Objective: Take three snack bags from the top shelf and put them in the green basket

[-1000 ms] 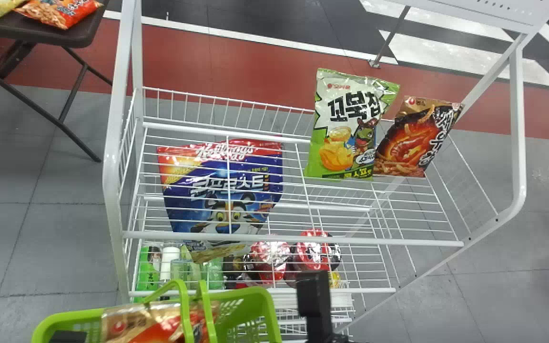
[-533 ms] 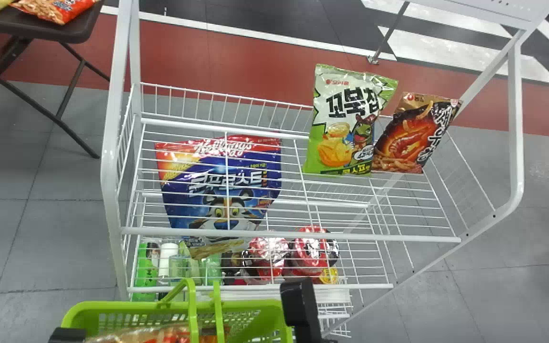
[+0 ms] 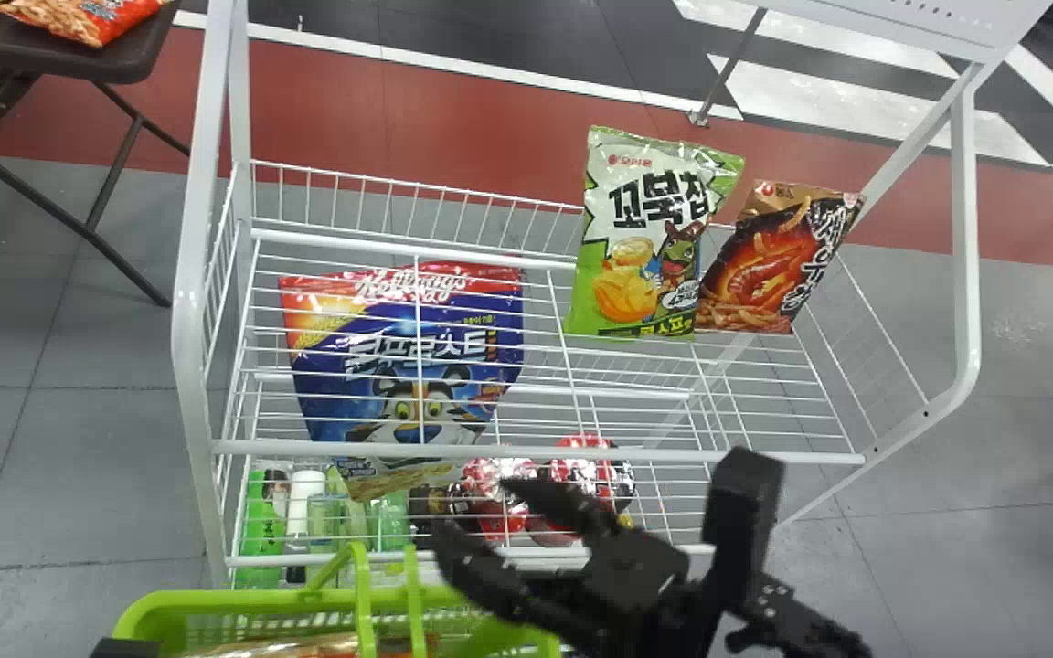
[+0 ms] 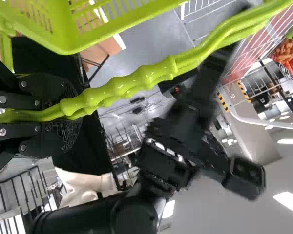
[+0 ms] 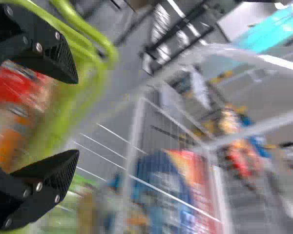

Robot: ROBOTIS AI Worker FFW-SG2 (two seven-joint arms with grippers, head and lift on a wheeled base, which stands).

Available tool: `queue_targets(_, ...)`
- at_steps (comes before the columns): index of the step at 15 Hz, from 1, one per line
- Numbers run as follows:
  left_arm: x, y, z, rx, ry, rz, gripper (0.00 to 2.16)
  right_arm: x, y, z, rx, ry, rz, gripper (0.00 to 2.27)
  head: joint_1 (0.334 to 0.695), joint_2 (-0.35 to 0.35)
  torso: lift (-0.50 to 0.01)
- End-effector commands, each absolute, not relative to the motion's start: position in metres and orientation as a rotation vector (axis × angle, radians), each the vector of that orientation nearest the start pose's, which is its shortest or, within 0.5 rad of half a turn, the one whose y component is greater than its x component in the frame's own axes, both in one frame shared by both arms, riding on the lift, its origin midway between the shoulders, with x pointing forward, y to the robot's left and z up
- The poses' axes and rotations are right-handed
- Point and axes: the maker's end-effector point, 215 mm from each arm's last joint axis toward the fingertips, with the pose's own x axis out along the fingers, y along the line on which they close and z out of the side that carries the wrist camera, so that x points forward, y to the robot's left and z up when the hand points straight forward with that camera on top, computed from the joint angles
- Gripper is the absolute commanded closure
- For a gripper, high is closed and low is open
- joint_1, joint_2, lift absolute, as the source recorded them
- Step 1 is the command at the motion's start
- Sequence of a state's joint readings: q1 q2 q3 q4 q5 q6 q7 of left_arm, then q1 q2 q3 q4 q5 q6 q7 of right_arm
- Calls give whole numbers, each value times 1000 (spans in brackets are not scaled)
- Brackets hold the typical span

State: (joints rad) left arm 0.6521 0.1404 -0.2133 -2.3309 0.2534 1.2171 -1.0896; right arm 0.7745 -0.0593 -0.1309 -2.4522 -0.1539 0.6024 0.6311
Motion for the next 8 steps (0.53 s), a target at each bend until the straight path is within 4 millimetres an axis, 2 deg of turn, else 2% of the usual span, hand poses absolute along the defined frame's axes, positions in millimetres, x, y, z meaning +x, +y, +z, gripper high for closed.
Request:
queue_targets(1, 113, -47, -390, -723, 1014, -1359, 1487, 346, -175, -343, 117, 320, 487, 66, 695, -350, -31)
queue_targets(2, 112, -47, -390, -723, 1016, -1359, 1487, 366, -192, -331, 93, 259, 411, 73, 695, -350, -31)
queue_targets(4, 110, -48, -390, -724, 1019, -1362, 1487, 406, -229, -322, 61, 182, 258, 87, 695, -350, -31)
queue_targets(8, 107, -47, -392, -722, 1027, -1359, 1487, 474, -297, -330, 41, 121, 58, 113, 695, -350, -31)
